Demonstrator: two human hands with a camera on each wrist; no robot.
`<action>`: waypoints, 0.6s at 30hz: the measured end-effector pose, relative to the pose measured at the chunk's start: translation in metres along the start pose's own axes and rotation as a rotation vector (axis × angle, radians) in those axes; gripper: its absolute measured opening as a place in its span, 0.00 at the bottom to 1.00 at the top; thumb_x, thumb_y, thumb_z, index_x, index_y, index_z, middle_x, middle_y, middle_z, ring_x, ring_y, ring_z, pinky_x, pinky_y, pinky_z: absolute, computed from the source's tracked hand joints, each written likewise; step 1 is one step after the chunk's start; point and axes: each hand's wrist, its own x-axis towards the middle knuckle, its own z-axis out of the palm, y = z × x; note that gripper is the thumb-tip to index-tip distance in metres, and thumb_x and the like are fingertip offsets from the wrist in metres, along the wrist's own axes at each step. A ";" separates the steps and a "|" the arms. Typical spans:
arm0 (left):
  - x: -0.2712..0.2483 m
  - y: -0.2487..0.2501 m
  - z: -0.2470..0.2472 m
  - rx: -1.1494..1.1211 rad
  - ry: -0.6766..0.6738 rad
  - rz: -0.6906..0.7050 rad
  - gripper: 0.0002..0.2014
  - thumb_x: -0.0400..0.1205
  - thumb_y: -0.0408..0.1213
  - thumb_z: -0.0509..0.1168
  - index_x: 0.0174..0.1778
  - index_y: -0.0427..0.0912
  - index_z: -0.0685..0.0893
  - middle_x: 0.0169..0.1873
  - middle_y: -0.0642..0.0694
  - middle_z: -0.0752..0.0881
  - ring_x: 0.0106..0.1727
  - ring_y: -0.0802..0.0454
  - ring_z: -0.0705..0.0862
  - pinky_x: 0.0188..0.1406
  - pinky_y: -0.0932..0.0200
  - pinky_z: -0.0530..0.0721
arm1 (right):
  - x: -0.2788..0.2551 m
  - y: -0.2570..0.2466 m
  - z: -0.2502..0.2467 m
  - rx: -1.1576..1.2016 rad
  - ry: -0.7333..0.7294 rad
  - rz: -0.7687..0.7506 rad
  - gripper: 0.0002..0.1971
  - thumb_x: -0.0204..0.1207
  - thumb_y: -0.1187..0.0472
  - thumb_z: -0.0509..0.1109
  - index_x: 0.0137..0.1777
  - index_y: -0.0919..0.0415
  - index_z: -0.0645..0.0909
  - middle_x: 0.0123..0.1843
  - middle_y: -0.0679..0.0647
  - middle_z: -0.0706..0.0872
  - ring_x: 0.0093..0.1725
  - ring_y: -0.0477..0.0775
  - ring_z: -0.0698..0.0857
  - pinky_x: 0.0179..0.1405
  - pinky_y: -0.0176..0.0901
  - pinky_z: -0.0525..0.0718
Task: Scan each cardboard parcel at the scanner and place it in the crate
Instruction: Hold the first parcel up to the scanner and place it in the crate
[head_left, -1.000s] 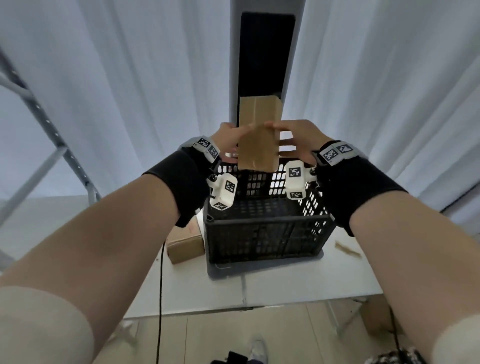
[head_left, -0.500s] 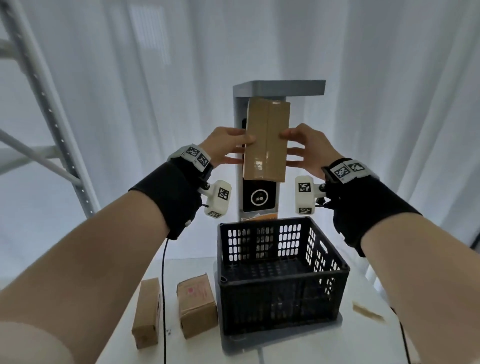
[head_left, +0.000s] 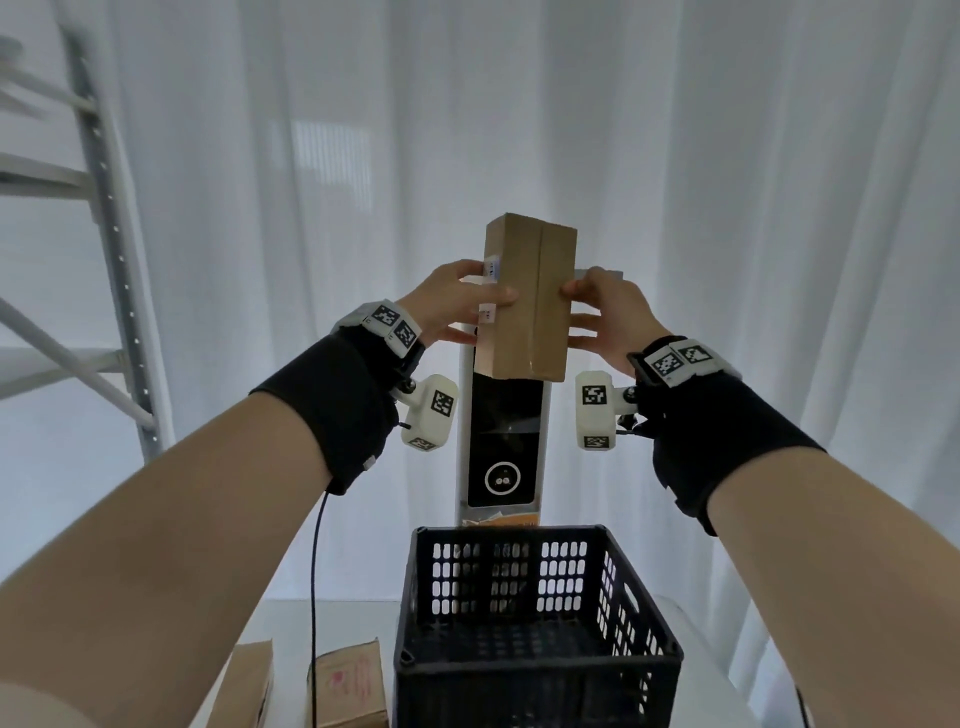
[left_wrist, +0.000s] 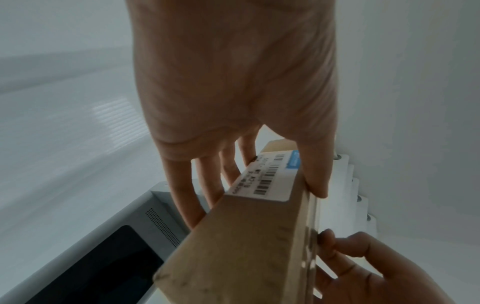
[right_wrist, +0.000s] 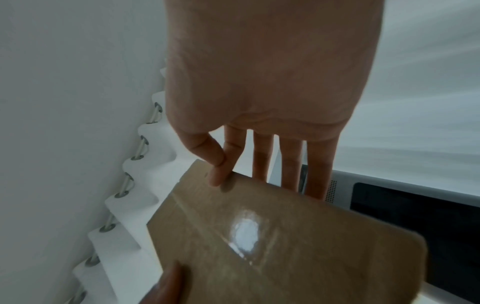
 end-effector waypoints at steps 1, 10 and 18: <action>0.002 0.003 0.003 -0.005 0.015 0.001 0.34 0.74 0.44 0.79 0.75 0.47 0.75 0.62 0.43 0.89 0.57 0.44 0.91 0.57 0.40 0.90 | 0.002 -0.001 -0.002 -0.023 -0.001 -0.003 0.07 0.74 0.62 0.66 0.48 0.59 0.85 0.54 0.54 0.88 0.48 0.61 0.87 0.52 0.57 0.90; 0.011 0.012 0.032 -0.061 0.033 0.004 0.26 0.78 0.43 0.77 0.68 0.47 0.73 0.52 0.45 0.91 0.46 0.48 0.92 0.39 0.50 0.92 | 0.009 -0.006 -0.013 -0.129 -0.083 0.024 0.23 0.78 0.49 0.68 0.66 0.65 0.83 0.50 0.57 0.87 0.43 0.59 0.89 0.39 0.52 0.90; 0.011 0.012 0.047 -0.059 0.055 0.013 0.23 0.79 0.45 0.76 0.67 0.49 0.77 0.48 0.47 0.92 0.44 0.51 0.93 0.36 0.53 0.91 | 0.004 -0.001 -0.027 -0.123 -0.173 0.022 0.25 0.76 0.43 0.73 0.67 0.59 0.84 0.52 0.54 0.90 0.51 0.59 0.90 0.48 0.52 0.92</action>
